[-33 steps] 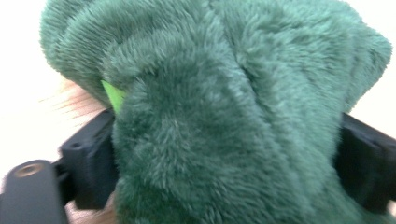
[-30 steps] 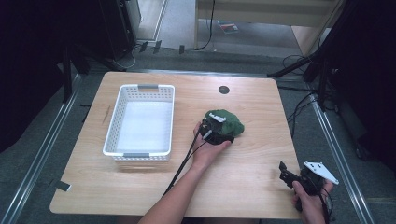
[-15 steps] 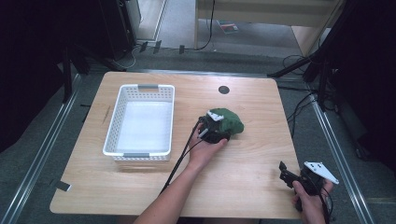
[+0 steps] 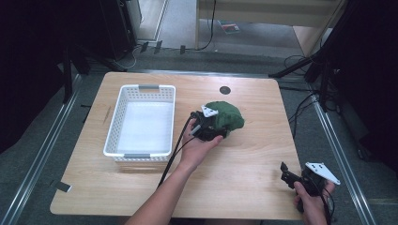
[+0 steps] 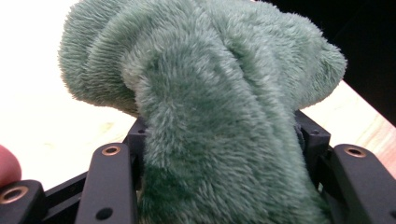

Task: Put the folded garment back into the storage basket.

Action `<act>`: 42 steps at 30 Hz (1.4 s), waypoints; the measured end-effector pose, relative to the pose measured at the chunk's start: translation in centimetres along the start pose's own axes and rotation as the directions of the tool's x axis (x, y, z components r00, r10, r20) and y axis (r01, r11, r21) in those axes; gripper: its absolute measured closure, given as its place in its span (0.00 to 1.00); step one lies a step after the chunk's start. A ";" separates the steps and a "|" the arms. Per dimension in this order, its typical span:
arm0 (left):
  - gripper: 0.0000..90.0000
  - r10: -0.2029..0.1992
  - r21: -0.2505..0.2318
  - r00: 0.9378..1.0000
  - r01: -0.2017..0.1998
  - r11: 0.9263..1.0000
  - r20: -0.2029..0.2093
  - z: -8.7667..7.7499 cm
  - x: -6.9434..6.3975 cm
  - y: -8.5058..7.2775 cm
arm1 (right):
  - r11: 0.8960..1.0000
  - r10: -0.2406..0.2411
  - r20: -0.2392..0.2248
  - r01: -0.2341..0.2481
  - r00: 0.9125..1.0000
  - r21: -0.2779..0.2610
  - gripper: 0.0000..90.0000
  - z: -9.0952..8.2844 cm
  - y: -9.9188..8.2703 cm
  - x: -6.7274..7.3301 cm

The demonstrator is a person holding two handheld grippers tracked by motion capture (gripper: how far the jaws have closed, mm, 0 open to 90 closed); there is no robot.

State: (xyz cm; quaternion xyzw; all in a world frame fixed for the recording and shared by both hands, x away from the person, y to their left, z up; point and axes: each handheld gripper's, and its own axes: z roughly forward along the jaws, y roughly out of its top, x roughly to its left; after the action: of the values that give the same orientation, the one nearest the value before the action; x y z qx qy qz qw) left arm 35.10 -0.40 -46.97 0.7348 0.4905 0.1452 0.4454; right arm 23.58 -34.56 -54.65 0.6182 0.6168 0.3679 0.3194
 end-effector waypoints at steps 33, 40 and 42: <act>0.47 -0.085 -0.142 0.994 0.074 0.987 -0.075 -8.9 8.5 1.4 | 1.000 0.002 0.011 -0.002 1.000 0.008 0.10 0.1 0.0 0.0; 0.47 -0.114 -0.155 0.987 0.095 0.983 -0.114 -10.3 11.1 1.1 | 1.000 0.000 0.012 0.000 1.000 0.009 0.10 0.1 0.0 0.0; 0.47 -0.121 -0.160 0.984 0.100 0.982 -0.128 -10.6 11.8 0.9 | 1.000 -0.002 0.011 0.001 1.000 0.009 0.10 0.1 0.0 0.0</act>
State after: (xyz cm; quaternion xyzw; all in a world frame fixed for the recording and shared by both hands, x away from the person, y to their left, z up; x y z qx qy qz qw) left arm 34.40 14.96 -42.97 0.6583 0.5477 0.2075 0.4729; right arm 23.70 -34.55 -54.68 0.6212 0.6172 0.3613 0.3202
